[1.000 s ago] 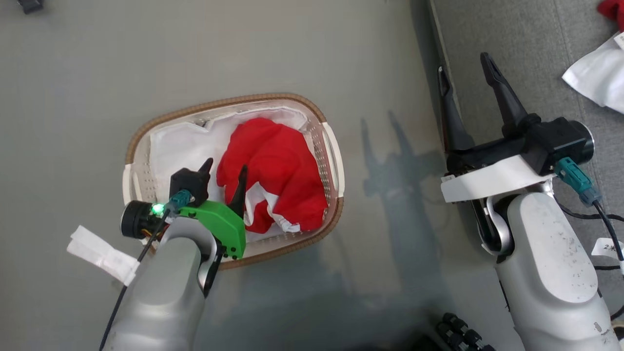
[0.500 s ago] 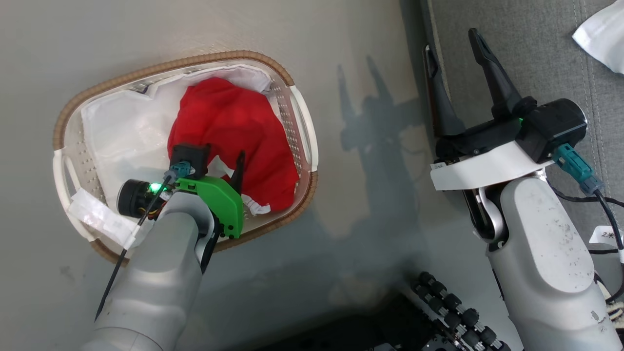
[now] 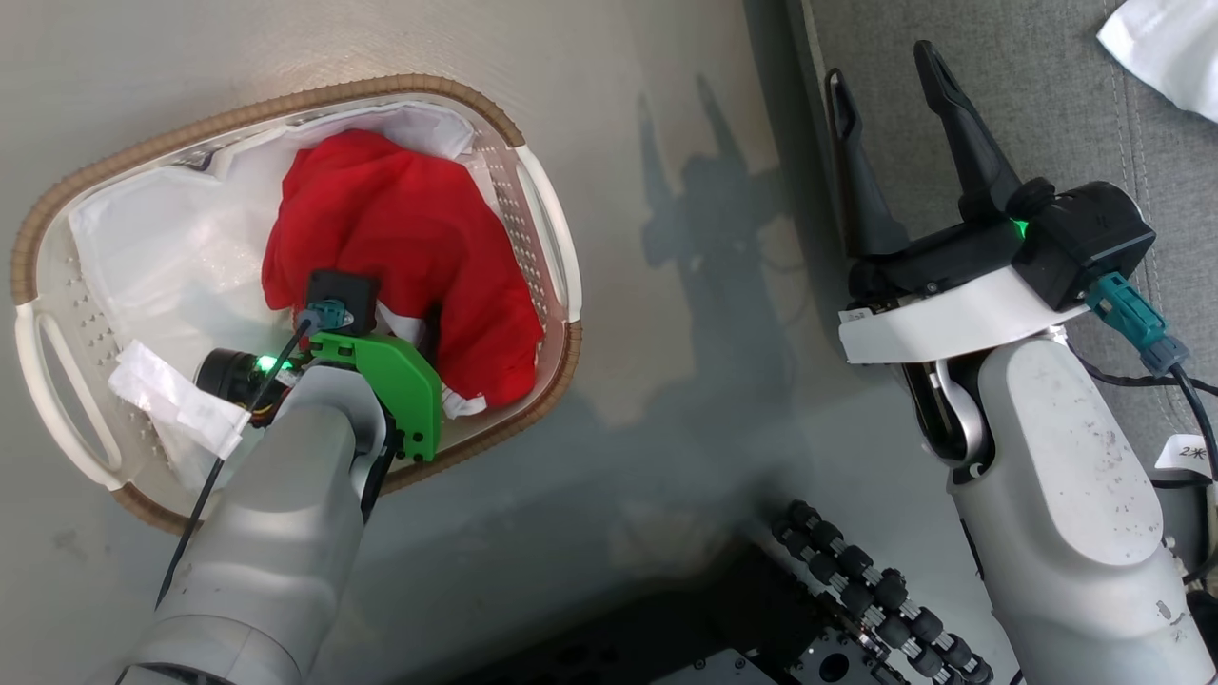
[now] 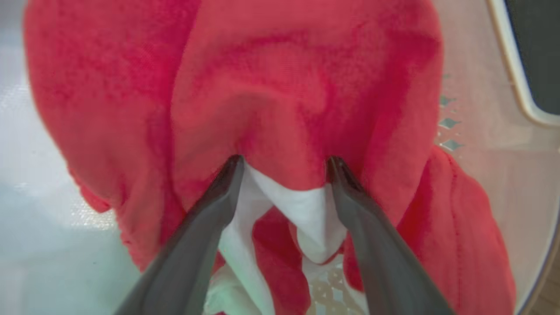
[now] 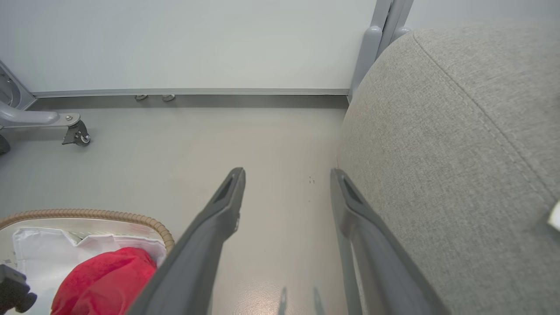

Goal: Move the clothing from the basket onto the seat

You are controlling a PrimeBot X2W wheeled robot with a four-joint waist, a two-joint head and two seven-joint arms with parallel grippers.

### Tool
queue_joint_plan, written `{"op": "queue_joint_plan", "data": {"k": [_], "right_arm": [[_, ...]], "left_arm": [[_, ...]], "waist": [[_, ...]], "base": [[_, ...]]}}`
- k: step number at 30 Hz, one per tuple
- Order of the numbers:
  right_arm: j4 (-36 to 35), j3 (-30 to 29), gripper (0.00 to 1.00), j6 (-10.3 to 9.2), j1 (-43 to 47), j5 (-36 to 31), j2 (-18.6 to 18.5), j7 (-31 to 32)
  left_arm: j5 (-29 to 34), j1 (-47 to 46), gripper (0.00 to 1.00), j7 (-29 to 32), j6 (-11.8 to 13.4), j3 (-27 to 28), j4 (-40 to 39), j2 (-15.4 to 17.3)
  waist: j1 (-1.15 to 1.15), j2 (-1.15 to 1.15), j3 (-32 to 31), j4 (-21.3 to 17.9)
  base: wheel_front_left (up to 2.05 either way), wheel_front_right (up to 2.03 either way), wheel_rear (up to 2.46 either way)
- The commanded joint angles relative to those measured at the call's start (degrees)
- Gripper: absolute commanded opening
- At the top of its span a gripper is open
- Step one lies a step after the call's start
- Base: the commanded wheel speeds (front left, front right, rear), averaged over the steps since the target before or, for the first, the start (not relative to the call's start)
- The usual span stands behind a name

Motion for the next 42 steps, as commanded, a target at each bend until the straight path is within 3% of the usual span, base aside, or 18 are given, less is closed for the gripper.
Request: {"op": "queue_joint_plan", "data": {"k": [1, 2, 4, 11, 18, 42], "right_arm": [[-0.2, 0.1, 1.0, -0.08, 0.6, 0.4, -0.2, 0.0], [-0.2, 0.1, 1.0, -0.08, 0.6, 0.5, -0.2, 0.0], [-0.1, 0.1, 1.0, -0.08, 0.6, 0.6, -0.2, 0.0], [1.0, 0.0, 1.0, -0.08, 1.0, 0.7, -0.2, 0.0], [3.0, 0.0, 1.0, -0.08, 2.8, 0.0, -0.2, 0.0], [8.8, -3.1, 1.0, -0.08, 15.8, -3.7, -0.2, 0.0]], "left_arm": [[-0.3, -1.3, 1.0, 0.1, -0.1, -0.3, 0.1, 0.4], [-0.5, -1.3, 0.88, 0.1, -0.1, -0.3, 0.3, 0.5], [-0.9, -1.2, 0.0, -0.2, -0.1, -0.6, 0.5, 0.6], [-2.8, 0.5, 0.0, -2.7, -0.1, -1.1, 0.2, 0.6], [-4.1, 4.3, 0.0, -4.2, -0.1, -0.9, -1.8, 0.3], [4.8, 26.7, 0.0, -4.2, 0.4, 11.2, -29.3, -0.7]], "waist": [[0.0, 0.0, 0.3, -0.2], [0.0, 0.0, 0.3, -0.3], [0.0, 0.0, 0.2, -0.4], [0.0, 0.0, -2.2, 0.3], [0.0, 0.0, -8.7, 2.3], [0.0, 0.0, -33.7, 13.3]], "base": [[0.0, 0.0, 0.0], [0.0, 0.0, 0.0], [0.0, 0.0, 0.0], [0.0, 0.0, 0.0], [0.0, 0.0, 0.0], [0.0, 0.0, 0.0]]}}
